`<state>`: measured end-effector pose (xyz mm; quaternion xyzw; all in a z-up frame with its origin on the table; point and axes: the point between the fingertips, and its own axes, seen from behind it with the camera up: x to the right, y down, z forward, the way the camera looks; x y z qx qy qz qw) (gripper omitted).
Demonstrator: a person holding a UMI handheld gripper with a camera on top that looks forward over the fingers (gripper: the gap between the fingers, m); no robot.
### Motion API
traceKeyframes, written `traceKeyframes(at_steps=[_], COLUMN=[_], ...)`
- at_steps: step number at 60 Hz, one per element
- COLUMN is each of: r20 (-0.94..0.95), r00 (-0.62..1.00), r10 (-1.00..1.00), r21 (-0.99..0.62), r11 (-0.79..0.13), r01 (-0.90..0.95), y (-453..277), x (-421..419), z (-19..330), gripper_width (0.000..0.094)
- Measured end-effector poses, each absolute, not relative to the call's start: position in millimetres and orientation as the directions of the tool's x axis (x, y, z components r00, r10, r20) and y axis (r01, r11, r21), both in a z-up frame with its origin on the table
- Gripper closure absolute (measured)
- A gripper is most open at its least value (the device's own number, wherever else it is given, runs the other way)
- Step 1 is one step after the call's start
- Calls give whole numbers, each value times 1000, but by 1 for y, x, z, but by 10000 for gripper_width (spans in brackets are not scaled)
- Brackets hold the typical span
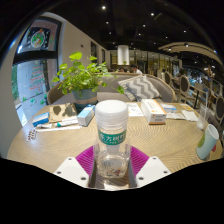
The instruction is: Pour water
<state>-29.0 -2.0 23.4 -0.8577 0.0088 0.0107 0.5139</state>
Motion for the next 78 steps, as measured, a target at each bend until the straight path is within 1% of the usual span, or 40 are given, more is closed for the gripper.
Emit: traceKeyframes(at_steps=[6, 7, 11, 18, 23, 32, 40, 45, 47, 48, 51, 59, 61, 63, 64, 65, 69, 71, 75, 78], r20=[-17, -18, -26, -121, -290, -637, -882, -960, -980, -987, -999, -960, -940, -913, -901, -894, -866, -855, -837, -840], r00=[1000, 1000, 1000, 993, 957, 771, 471, 280, 197, 162, 45, -279, -342, -407, -433, -447, -498, -515, -542, -534], r10=[-9, -9, -8, -6, -12, -11, -10, -12, -19, -19, -22, -21, -22, -24, -26, -30, -44, -59, -73, -98], r21=[-880, -880, -886, -899, -877, -719, -441, -261, -180, -147, -36, 271, 332, 395, 420, 435, 489, 510, 540, 539], r11=[-475, -474, -464, -423, -397, -354, -338, -326, -326, -324, -321, -314, -301, -302, -303, -297, -286, -275, -271, -272], r01=[-20, -20, -27, -112, -271, -598, -832, -909, -928, -935, -946, -910, -894, -868, -856, -850, -824, -815, -797, -797], y=[-6, -7, -9, -12, -13, -14, -18, -14, -22, -15, -15, -25, -17, -26, -35, -21, -28, -23, -37, -40], x=[-26, -26, -24, -17, -12, 22, 62, 91, 105, 109, 125, 162, 169, 178, 183, 183, 193, 197, 201, 202], z=[29, 31, 48, 97, 140, 204, 237, 235, 241, 235, 231, 230, 223, 224, 228, 219, 207, 201, 192, 186], gripper_width=[502, 515, 514, 515, 516, 517, 517, 523, 525, 520, 519, 518, 520, 520, 522, 520, 517, 519, 518, 521])
